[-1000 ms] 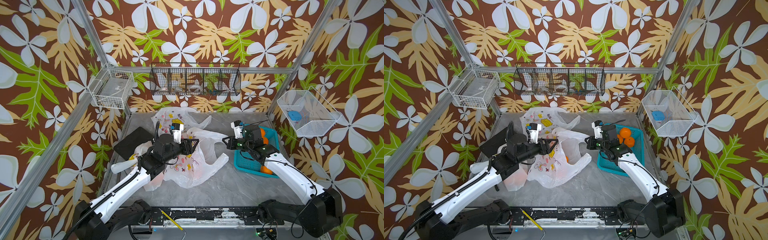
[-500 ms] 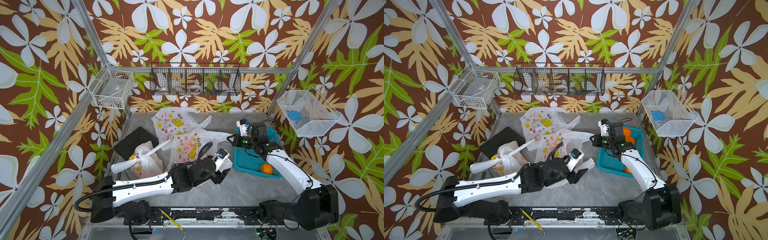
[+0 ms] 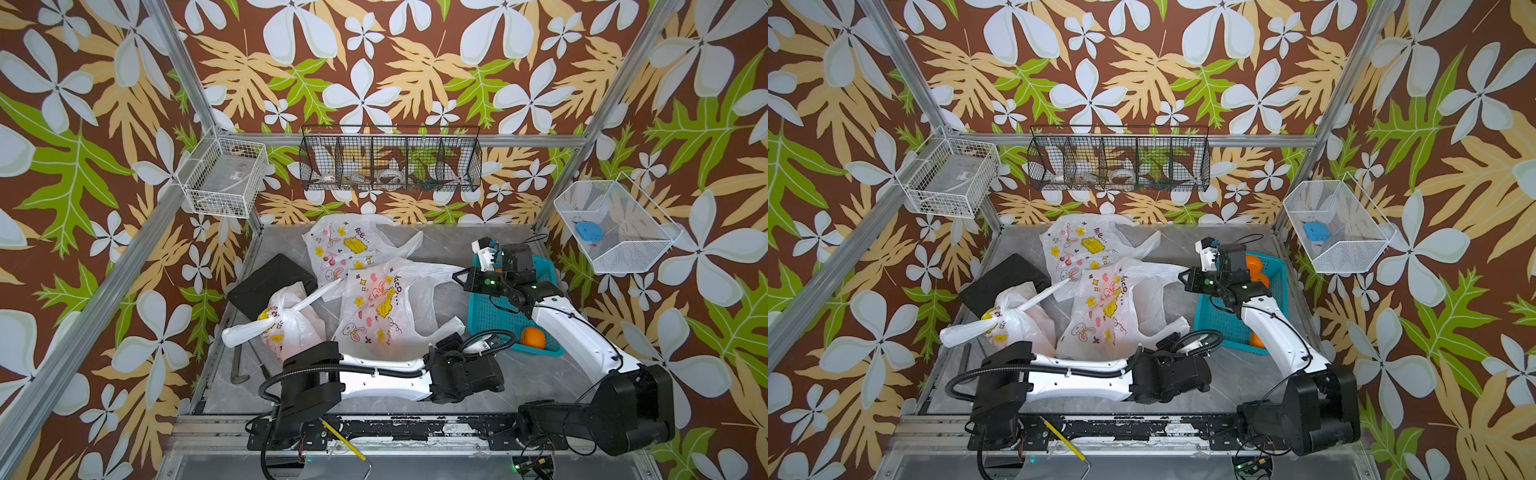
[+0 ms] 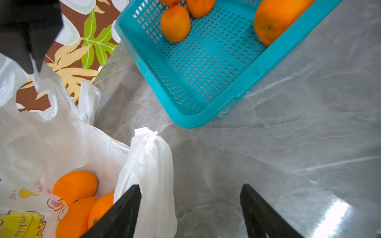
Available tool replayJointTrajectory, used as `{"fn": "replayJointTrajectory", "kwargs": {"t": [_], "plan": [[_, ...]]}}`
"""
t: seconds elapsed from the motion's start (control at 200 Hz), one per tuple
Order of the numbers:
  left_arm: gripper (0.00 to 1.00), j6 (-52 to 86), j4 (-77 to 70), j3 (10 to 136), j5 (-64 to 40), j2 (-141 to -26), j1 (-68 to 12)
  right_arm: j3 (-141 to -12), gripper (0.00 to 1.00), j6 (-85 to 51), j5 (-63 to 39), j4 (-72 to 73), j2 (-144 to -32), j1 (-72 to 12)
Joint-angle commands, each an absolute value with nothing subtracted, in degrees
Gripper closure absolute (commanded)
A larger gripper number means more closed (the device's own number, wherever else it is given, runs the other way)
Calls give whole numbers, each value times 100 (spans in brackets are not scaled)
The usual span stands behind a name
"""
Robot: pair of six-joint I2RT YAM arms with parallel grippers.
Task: Place the oranges into plastic bags & tie knots
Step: Adjust the plastic bag at the center of the board.
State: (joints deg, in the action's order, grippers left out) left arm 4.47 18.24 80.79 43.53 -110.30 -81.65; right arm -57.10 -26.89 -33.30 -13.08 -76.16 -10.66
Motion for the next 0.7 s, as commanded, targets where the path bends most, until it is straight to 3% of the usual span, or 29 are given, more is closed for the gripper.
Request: {"fn": "replayJointTrajectory", "kwargs": {"t": [0.0,0.18,0.27,0.375,0.616,0.696], "plan": [[19,510,2440,8283,5221,-11330,-8174,-5688,100,-2703,-3411,-1213,-7575,-1063],[18,327,2536,8429,5821,-11800,-8147,-5612,100,-2747,-3411,-1195,-7478,-1063],[23,316,2619,8425,6156,-11913,-8075,-5598,100,-2767,-3386,-1204,-7422,-1063],[40,272,2334,8189,6240,-11698,-7981,-5590,100,-2773,-3377,-1230,-7393,-1063],[96,-81,1598,7702,6269,-11120,-7932,-5637,100,-2799,-3345,-1243,-7340,-1063],[100,-187,1304,7485,6153,-10850,-7936,-5717,100,-2778,-3332,-1307,-7297,-1063]]}}
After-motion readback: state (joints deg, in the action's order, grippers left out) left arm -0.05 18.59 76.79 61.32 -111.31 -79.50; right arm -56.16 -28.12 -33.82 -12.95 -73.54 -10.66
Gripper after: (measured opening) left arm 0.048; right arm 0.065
